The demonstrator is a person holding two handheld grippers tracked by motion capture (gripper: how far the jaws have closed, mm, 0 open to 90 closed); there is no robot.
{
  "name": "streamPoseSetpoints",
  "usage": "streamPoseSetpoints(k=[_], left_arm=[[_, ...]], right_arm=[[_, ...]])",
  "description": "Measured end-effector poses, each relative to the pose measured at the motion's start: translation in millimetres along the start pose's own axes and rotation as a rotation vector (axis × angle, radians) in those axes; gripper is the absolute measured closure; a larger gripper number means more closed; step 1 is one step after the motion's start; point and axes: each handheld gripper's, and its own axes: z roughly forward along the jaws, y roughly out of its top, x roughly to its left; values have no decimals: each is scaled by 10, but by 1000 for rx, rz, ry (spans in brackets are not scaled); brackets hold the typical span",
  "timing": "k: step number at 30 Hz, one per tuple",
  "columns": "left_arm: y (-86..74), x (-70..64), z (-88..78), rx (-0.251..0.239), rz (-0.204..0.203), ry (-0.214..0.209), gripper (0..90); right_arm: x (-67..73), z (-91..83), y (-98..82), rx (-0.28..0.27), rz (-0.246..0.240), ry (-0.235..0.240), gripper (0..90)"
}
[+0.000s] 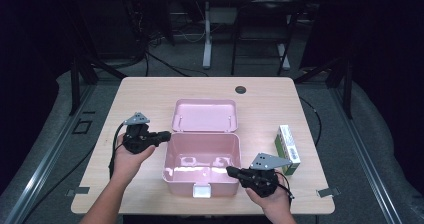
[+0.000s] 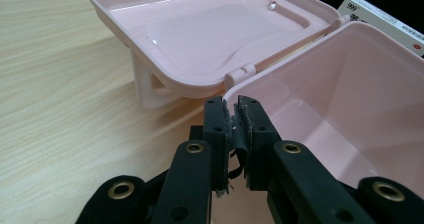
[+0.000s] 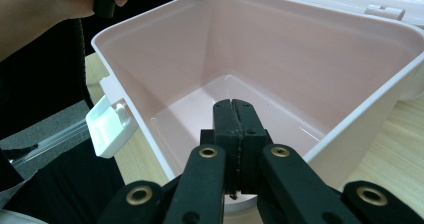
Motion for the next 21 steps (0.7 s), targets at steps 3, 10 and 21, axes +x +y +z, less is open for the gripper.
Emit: streamPoseSetpoints(k=[3, 10, 21], left_arm=[[0, 1, -1, 0, 0, -1, 837], [-2, -4, -1, -1, -2, 0, 836], [-34, -11, 0, -26, -11, 3, 836]], right_arm=[[0, 0, 0, 0, 0, 1, 900], [-3, -1, 1, -4, 16, 3, 895], [19, -60, 83, -10, -4, -23, 871]])
